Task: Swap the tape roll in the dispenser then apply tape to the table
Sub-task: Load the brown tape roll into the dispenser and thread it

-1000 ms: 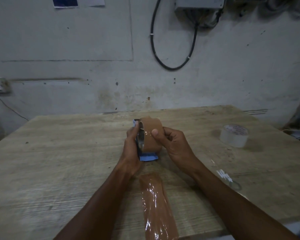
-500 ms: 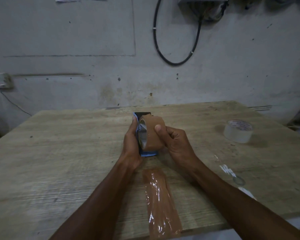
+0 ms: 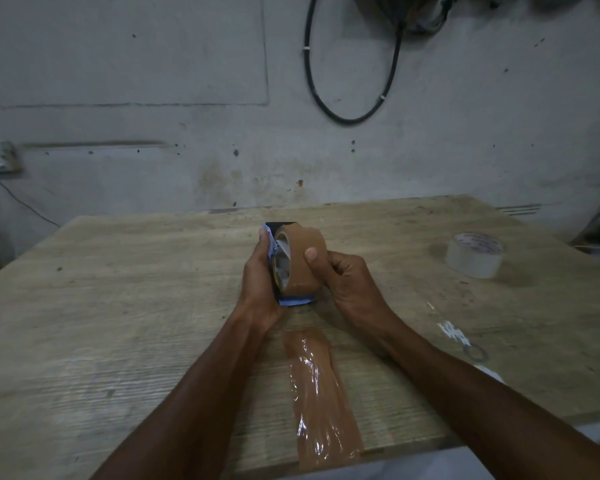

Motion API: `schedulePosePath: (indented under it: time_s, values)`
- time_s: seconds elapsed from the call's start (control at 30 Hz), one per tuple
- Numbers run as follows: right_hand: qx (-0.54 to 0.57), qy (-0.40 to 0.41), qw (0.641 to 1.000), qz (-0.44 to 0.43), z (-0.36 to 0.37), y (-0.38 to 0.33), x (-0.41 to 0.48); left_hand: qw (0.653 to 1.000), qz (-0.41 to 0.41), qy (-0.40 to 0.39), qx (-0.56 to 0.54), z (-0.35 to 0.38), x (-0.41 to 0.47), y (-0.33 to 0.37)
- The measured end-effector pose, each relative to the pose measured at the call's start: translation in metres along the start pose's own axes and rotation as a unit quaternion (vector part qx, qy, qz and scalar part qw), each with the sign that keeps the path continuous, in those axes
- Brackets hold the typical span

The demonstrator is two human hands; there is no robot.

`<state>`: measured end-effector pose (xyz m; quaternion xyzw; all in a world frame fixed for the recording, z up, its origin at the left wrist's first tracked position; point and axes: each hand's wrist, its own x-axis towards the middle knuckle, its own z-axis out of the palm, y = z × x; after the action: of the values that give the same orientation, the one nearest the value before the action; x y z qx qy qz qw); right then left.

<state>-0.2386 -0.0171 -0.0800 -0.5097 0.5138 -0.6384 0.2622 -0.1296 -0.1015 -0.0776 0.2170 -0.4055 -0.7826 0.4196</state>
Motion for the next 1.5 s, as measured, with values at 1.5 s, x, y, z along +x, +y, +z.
schedulePosePath:
  time_s: [1.5]
  values:
    - [-0.046, -0.057, 0.997, -0.033, -0.0034, 0.0058, -0.0011, 1.000, 0.009, -0.024, 0.005, -0.0022, -0.0021, 0.0046]
